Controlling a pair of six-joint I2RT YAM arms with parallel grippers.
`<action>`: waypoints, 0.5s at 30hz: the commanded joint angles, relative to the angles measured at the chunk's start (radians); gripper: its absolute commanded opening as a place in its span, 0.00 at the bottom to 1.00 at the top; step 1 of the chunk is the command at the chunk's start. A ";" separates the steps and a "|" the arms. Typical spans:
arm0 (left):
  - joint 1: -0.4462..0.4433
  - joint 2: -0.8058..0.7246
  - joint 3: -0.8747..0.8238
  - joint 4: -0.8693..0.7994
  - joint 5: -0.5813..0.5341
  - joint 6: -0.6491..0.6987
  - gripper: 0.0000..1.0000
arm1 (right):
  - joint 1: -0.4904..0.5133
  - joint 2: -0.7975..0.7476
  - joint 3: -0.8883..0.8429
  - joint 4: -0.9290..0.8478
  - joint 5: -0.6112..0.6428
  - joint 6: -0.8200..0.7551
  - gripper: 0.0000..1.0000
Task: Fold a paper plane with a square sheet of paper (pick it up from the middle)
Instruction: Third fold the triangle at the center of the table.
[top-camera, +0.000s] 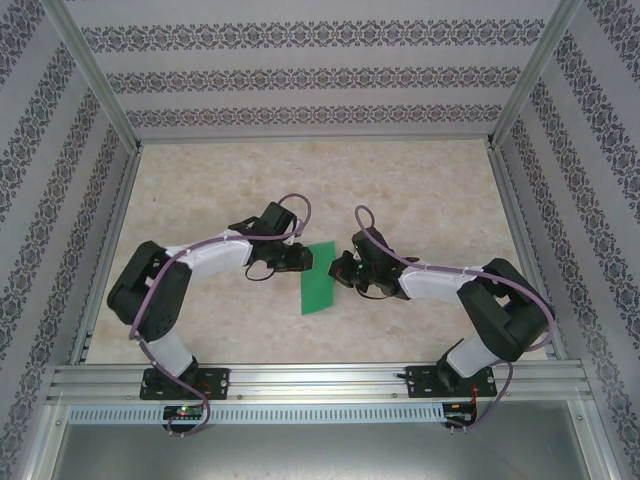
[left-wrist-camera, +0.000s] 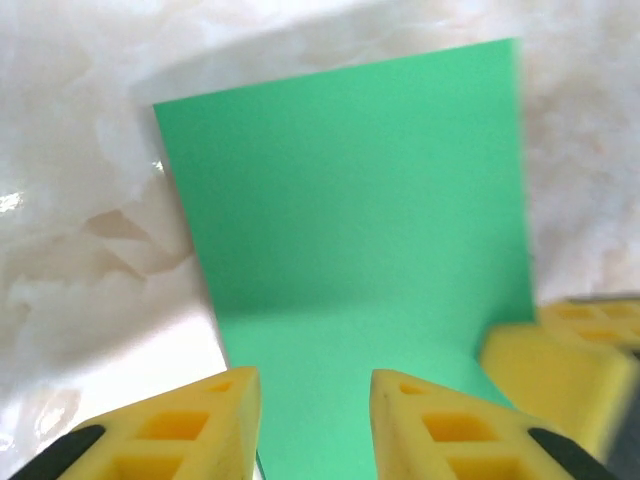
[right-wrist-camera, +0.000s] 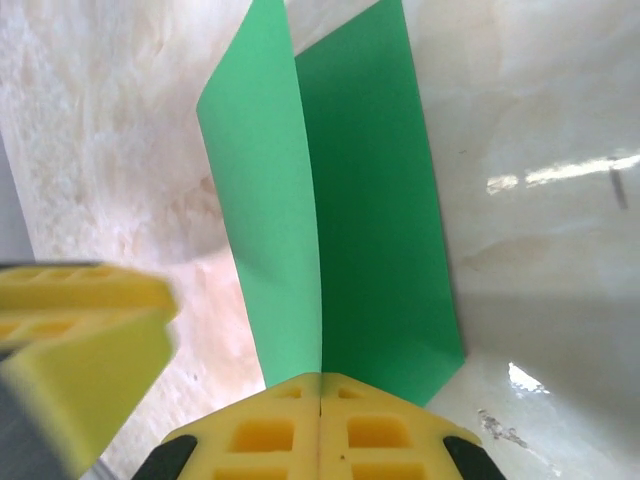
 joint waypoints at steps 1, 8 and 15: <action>-0.053 -0.118 -0.065 0.024 -0.037 0.096 0.41 | 0.003 -0.016 -0.018 0.028 0.090 0.102 0.02; -0.276 -0.275 -0.184 0.044 -0.212 0.189 0.56 | 0.001 0.010 0.000 0.033 0.062 0.122 0.03; -0.457 -0.241 -0.169 0.015 -0.446 0.269 0.61 | 0.001 0.025 0.022 0.012 0.047 0.107 0.04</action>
